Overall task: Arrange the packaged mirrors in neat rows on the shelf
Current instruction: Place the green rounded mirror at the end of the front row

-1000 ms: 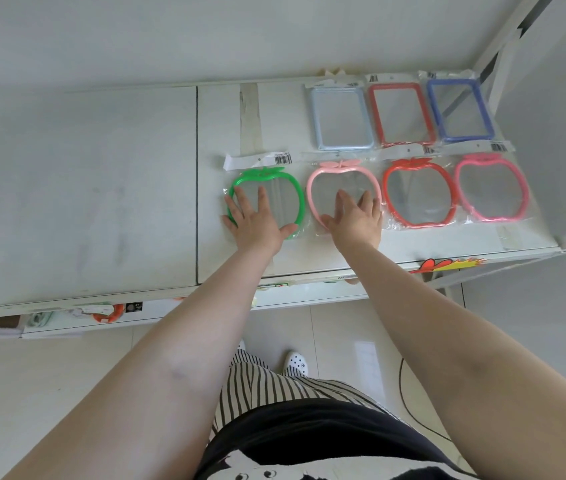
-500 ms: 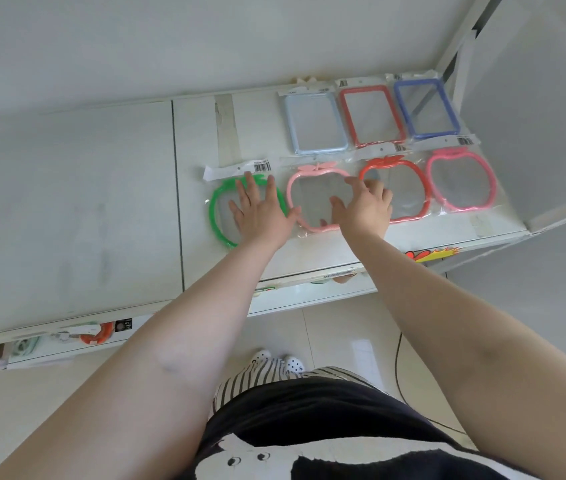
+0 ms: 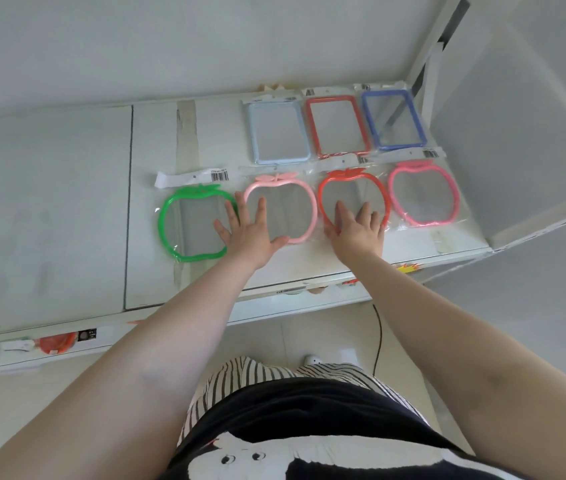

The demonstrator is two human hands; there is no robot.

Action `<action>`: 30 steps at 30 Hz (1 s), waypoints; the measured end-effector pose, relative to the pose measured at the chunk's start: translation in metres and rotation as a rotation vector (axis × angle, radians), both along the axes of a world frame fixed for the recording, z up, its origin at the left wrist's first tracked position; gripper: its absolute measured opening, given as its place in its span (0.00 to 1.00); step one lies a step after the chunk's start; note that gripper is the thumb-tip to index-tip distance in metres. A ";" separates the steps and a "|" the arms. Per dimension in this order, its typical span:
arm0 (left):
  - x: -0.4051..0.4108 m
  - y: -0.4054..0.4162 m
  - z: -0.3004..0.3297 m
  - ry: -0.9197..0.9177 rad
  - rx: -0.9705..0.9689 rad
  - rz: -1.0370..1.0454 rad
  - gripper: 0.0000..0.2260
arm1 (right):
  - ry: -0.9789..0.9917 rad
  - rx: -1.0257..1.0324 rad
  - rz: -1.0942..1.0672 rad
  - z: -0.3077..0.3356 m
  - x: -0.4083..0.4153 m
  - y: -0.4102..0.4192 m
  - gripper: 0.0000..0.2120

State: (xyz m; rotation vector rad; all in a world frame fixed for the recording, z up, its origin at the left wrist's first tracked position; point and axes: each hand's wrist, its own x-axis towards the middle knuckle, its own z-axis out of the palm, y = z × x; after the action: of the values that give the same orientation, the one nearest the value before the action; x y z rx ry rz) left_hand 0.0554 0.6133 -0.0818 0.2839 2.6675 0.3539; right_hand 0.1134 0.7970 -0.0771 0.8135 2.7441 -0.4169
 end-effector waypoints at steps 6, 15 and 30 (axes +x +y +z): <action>0.001 0.004 0.007 0.074 -0.030 0.033 0.40 | 0.100 -0.029 -0.053 0.017 -0.012 0.022 0.22; 0.019 0.085 0.014 0.047 0.043 0.055 0.36 | -0.030 -0.026 -0.134 0.015 -0.007 0.119 0.29; 0.024 0.100 0.016 0.024 -0.008 0.097 0.34 | -0.047 -0.002 -0.012 0.014 0.001 0.122 0.31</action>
State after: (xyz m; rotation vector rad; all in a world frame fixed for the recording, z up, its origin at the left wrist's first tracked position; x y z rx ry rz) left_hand 0.0796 0.7134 -0.0661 0.1569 2.7121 0.3720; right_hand 0.1146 0.9193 -0.0636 0.8288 2.6965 -0.3983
